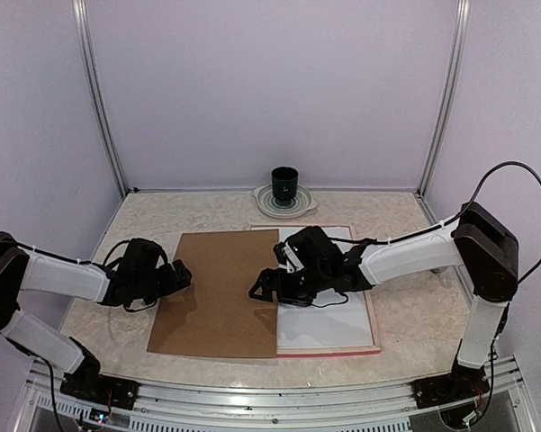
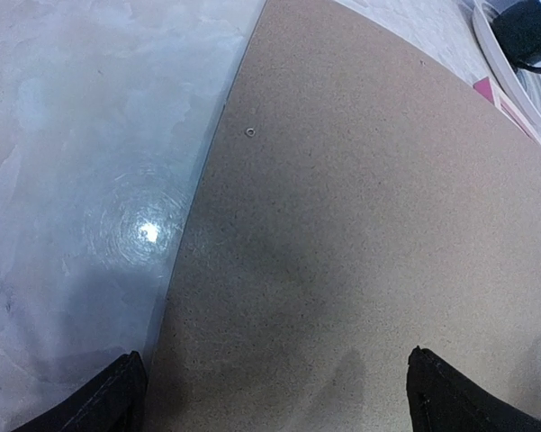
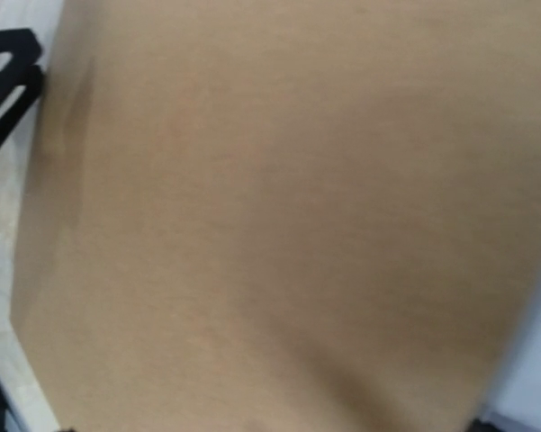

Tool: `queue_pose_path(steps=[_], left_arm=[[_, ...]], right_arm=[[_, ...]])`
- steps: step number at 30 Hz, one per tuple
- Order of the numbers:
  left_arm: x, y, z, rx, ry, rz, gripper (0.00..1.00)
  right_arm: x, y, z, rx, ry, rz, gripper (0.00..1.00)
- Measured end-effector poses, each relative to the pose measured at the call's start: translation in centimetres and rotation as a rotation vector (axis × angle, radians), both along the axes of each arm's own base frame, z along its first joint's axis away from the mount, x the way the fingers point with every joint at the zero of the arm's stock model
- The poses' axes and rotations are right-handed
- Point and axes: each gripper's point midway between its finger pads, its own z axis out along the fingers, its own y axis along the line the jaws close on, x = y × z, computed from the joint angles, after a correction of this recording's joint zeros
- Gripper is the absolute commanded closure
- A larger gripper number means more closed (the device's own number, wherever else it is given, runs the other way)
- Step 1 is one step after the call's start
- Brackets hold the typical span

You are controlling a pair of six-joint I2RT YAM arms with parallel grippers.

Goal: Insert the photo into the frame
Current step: Move the backboard to the frame body, then turn over the backboard.

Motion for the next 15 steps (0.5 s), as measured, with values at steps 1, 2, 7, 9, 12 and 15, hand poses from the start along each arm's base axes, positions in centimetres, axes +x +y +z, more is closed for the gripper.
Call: queue_pose_path(steps=[1, 2, 7, 9, 12, 15], left_arm=[[-0.06, -0.16, 0.01, -0.001, 0.0, -0.004, 0.01], [-0.11, -0.25, 0.01, 0.0, -0.001, -0.005, 0.01], [-0.2, -0.4, 0.01, 0.002, -0.002, -0.006, 0.01], [-0.24, -0.43, 0.0, 0.003, -0.003, -0.006, 0.01], [-0.32, -0.47, -0.03, 0.008, -0.004, -0.004, 0.01], [-0.4, -0.49, -0.04, 0.01, -0.01, -0.004, 0.01]], right_arm=[[-0.04, 0.15, 0.04, 0.007, 0.001, 0.005, 0.07], [-0.07, 0.22, 0.0, 0.01, 0.002, 0.008, 0.07], [-0.15, 0.38, -0.28, 0.016, 0.011, 0.017, 0.07], [-0.19, 0.41, -0.28, 0.017, 0.013, 0.019, 0.07], [-0.24, 0.44, -0.26, 0.021, 0.019, 0.02, 0.07], [-0.19, 0.44, -0.19, 0.036, 0.032, 0.021, 0.07]])
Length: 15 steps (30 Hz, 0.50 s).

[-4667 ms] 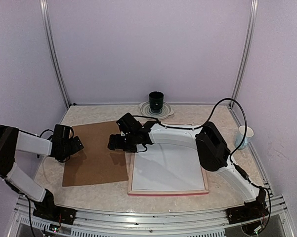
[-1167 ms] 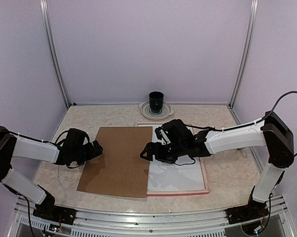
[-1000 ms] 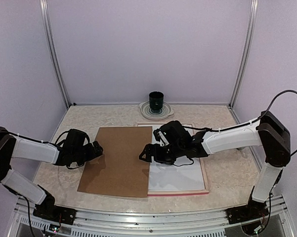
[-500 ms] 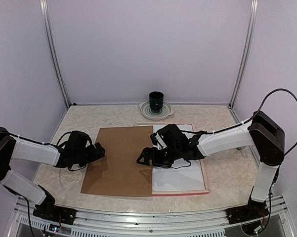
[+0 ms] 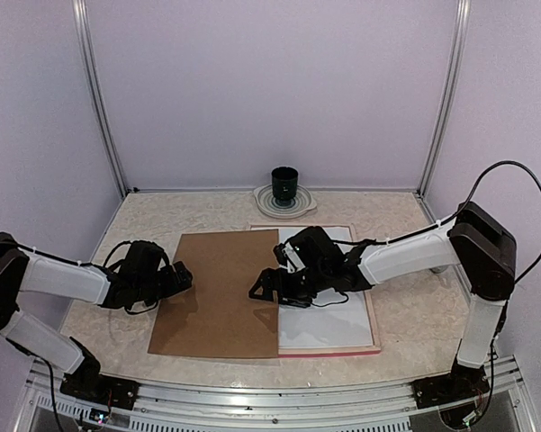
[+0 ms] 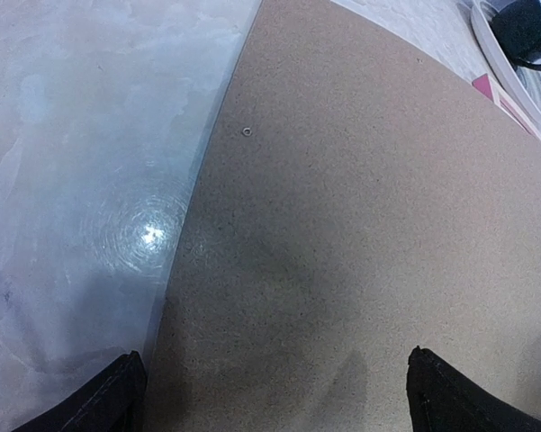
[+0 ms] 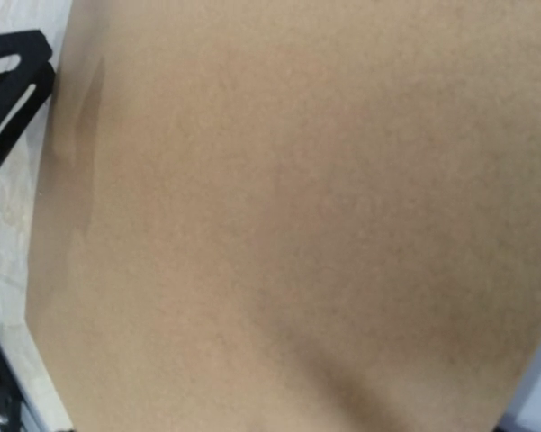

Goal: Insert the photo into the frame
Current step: Turn over the backboard.

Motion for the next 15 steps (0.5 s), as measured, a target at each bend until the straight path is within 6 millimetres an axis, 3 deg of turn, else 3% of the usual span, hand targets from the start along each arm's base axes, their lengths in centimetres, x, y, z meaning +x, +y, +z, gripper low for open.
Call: queue_pose_path(steps=[15], left_arm=[[-0.68, -0.96, -0.06, 0.013, -0.01, -0.02, 0.01]], right_arm=[[-0.37, 0.24, -0.68, 0.063, 0.069, 0.008, 0.07]])
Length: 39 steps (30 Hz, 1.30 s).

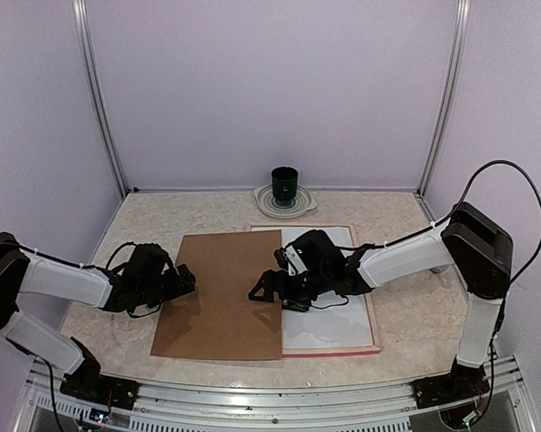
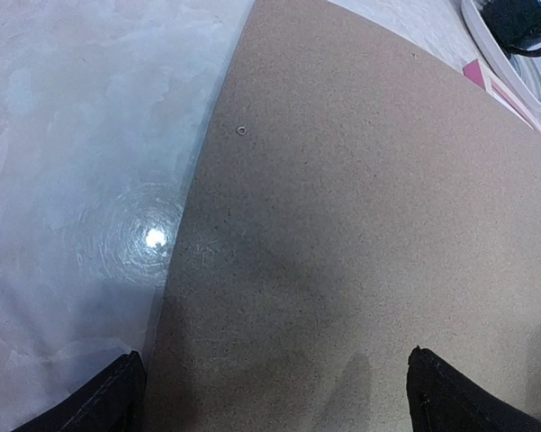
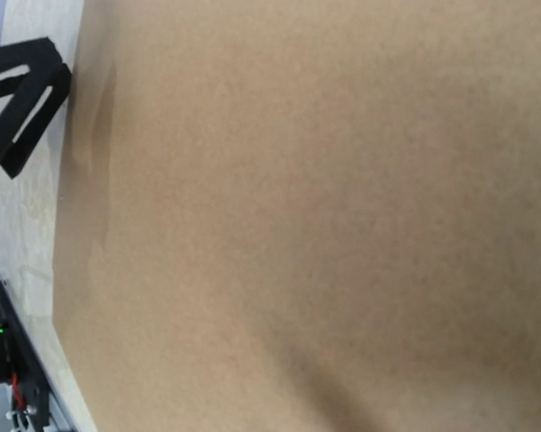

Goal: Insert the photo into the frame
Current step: Turn over the backboard.

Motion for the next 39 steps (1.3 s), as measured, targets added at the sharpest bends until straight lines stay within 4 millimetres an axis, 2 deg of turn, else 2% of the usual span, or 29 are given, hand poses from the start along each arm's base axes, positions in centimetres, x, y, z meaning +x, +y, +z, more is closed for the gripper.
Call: queue_pose_path(steps=[6, 15, 23, 29, 39], left_arm=[[0.1, -0.2, 0.0, 0.009, -0.01, 0.001, 0.01], [0.1, -0.6, -0.1, 0.011, -0.019, -0.006, 0.01], [-0.3, -3.1, 0.2, -0.045, -0.018, -0.073, 0.01], [-0.3, -4.1, 0.7, -0.099, -0.025, -0.078, 0.01], [-0.2, -6.7, 2.2, -0.173, -0.056, -0.119, 0.01]], right_arm=[[0.1, 0.0, 0.5, 0.008, -0.012, 0.002, 0.07], [0.4, 0.4, 4.7, 0.079, -0.092, 0.026, 0.08], [0.2, 2.1, 8.1, 0.156, -0.144, 0.081, 0.08], [-0.3, 2.5, 11.2, 0.207, -0.188, 0.106, 0.08], [-1.0, 2.4, 13.6, 0.226, -0.209, 0.124, 0.07]])
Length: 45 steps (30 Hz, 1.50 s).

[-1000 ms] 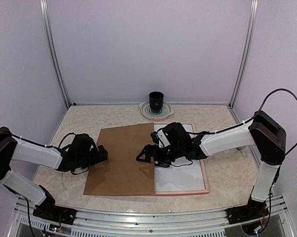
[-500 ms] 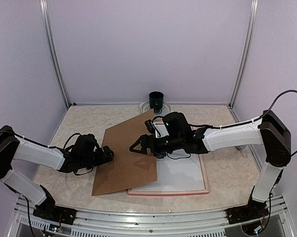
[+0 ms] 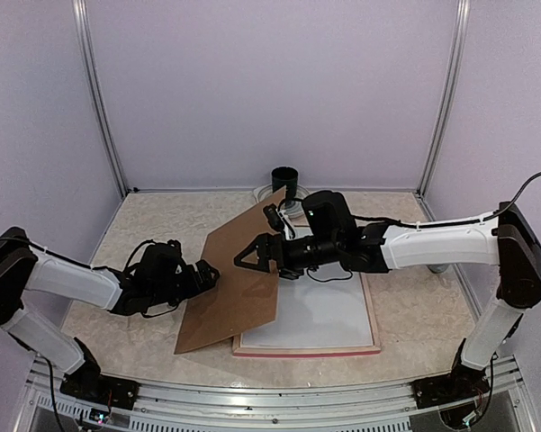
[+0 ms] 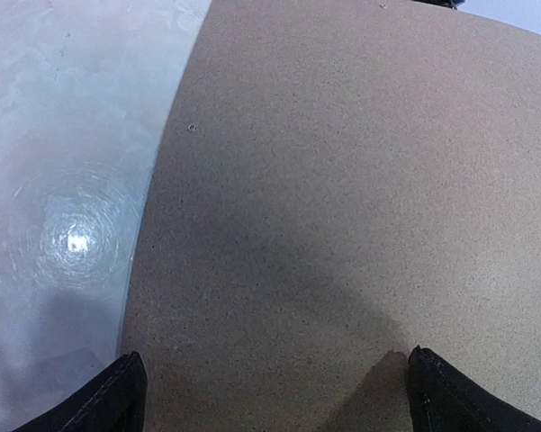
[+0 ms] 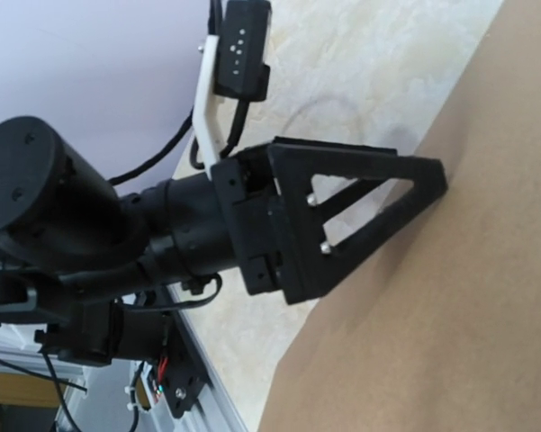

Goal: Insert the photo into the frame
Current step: Turn over the backboard.

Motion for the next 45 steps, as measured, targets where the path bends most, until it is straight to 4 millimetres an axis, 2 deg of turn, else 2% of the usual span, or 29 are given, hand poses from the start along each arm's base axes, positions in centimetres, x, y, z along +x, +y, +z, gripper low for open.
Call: queue_pose_path(steps=[13, 22, 29, 45], left_arm=[[0.3, -2.0, 0.5, -0.065, -0.02, -0.004, 0.01], [0.8, -3.7, 2.1, -0.105, -0.052, -0.011, 0.01], [0.7, -4.1, 2.1, -0.109, -0.052, -0.004, 0.01], [0.5, -5.6, 2.8, -0.117, -0.064, -0.012, 0.01]], right_arm=[[-0.3, 0.2, 1.3, 0.0, 0.003, 0.018, 0.07], [0.1, 1.0, 4.4, 0.039, -0.041, 0.028, 0.07], [0.2, 0.9, 4.5, 0.017, -0.034, 0.023, 0.07], [0.9, 0.6, 6.1, 0.006, -0.02, 0.014, 0.07]])
